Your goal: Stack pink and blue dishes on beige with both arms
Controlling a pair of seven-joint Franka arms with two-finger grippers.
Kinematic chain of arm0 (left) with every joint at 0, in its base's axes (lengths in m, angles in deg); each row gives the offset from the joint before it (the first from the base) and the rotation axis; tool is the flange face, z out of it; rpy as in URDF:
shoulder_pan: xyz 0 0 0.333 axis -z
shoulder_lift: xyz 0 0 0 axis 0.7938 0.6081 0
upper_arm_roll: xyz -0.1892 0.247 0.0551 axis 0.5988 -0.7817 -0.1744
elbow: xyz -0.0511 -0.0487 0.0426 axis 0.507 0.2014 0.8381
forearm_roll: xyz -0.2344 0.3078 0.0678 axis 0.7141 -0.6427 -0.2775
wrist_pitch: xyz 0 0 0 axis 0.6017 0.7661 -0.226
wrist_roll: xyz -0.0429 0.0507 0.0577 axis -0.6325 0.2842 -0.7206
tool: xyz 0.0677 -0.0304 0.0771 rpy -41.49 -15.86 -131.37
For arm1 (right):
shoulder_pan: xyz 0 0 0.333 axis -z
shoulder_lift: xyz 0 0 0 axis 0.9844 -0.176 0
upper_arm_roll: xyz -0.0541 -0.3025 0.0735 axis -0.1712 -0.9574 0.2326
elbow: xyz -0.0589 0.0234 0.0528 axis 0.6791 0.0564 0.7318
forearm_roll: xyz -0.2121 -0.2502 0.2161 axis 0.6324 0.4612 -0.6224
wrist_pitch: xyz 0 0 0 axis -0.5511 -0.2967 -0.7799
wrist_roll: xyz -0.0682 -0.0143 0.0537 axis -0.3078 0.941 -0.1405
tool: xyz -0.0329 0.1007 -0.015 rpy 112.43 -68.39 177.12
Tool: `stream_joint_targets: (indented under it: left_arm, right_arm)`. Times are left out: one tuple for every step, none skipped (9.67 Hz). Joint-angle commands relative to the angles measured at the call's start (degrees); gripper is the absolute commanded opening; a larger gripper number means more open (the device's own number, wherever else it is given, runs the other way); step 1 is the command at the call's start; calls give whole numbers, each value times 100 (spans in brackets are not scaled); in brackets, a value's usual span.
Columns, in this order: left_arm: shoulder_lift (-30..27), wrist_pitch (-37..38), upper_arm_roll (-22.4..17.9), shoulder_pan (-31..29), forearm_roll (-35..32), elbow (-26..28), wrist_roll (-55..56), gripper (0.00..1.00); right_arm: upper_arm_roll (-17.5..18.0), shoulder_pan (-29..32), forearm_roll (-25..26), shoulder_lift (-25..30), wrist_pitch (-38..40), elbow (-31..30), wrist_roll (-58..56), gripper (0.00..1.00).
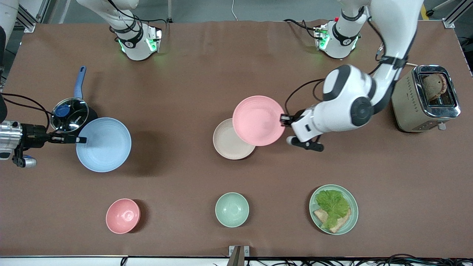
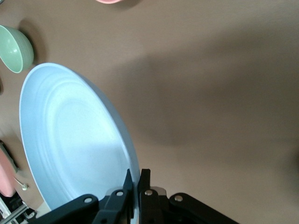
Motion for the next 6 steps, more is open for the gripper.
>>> stream_joint_targets:
  left_arm:
    - [1071, -465, 9, 563, -671, -477, 588, 1]
    - [1353, -824, 18, 617, -1083, -522, 1070, 1]
    - [1504, -1028, 27, 653, -1418, -531, 1371, 2]
    - [1592, -1117, 18, 801, -1561, -531, 1548, 3]
    - [1645, -1170, 18, 820, -1580, -575, 1558, 4]
    - [1689, -1197, 18, 846, -1580, -601, 1637, 15]
  right_arm:
    - [507, -160, 239, 326, -50, -65, 1090, 1]
    - [912, -133, 432, 406, -268, -91, 1530, 1]
    - [1299, -133, 555, 433, -453, -117, 1996, 1]
    - [1651, -142, 739, 433, -681, -143, 2357, 1]
    - [1968, -142, 889, 433, -944, -257, 2526, 1]
    - [2136, -159, 891, 433, -1251, -458, 2658, 1]
